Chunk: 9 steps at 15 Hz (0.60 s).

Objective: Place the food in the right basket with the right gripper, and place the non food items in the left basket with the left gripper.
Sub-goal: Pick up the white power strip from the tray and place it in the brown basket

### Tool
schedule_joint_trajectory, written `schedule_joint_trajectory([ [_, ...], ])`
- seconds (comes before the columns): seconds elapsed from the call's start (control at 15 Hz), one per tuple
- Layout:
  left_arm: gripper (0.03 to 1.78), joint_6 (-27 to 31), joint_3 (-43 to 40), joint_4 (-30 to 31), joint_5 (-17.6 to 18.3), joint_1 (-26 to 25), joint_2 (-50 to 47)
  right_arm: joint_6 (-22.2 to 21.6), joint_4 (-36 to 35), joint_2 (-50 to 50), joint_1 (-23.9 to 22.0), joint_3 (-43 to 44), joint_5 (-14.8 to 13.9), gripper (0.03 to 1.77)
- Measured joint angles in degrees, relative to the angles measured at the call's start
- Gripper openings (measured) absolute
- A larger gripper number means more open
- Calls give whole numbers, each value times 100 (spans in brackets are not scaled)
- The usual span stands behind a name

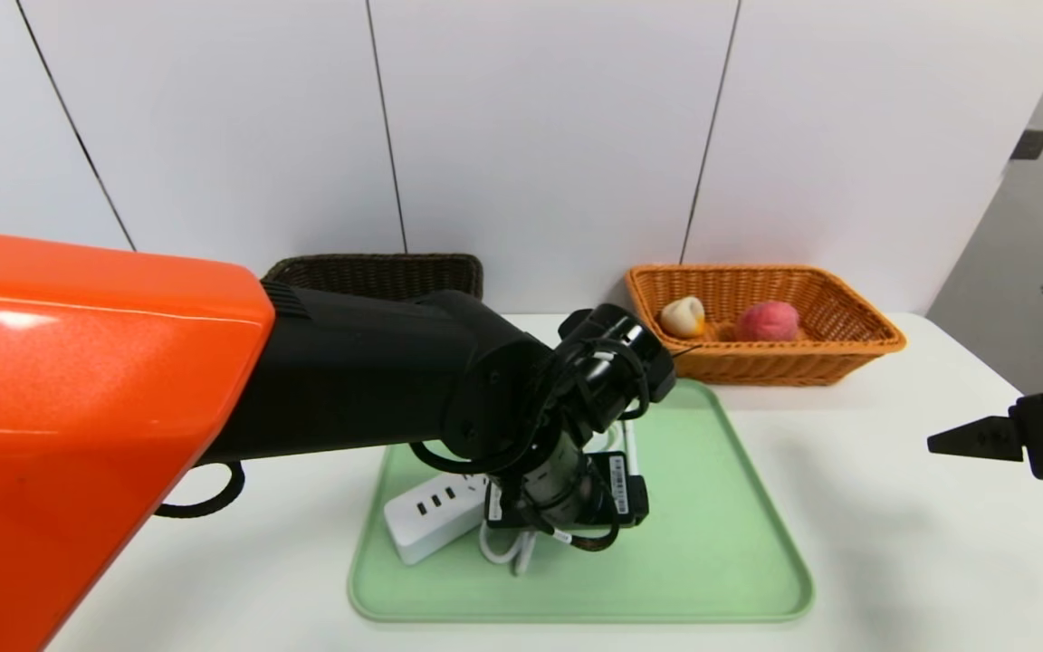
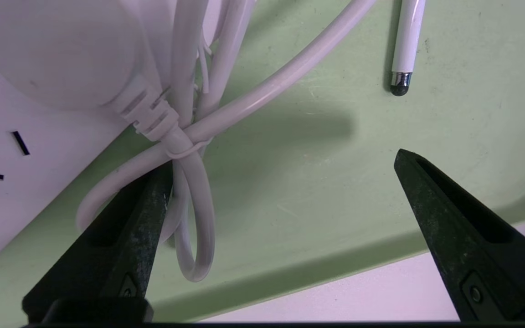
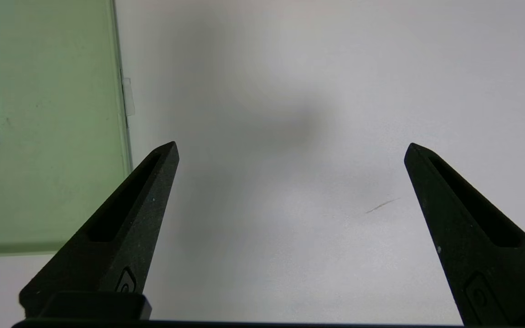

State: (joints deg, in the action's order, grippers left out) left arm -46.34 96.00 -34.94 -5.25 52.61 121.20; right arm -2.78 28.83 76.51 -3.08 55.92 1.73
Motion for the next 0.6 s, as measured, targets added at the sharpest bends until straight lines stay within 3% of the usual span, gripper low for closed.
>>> schedule_joint_trajectory([
  [0.2, 169, -5, -2, 0, 0, 2, 24, 0, 0, -20, 0, 0, 0, 171],
  [0.27, 160, 0, -16, -1, -4, 2, 30, 6, 0, -33, 0, 0, 0, 171],
  [0.6, 90, -2, -52, -15, 9, 5, 55, 63, 2, -115, 6, -11, 2, 171],
])
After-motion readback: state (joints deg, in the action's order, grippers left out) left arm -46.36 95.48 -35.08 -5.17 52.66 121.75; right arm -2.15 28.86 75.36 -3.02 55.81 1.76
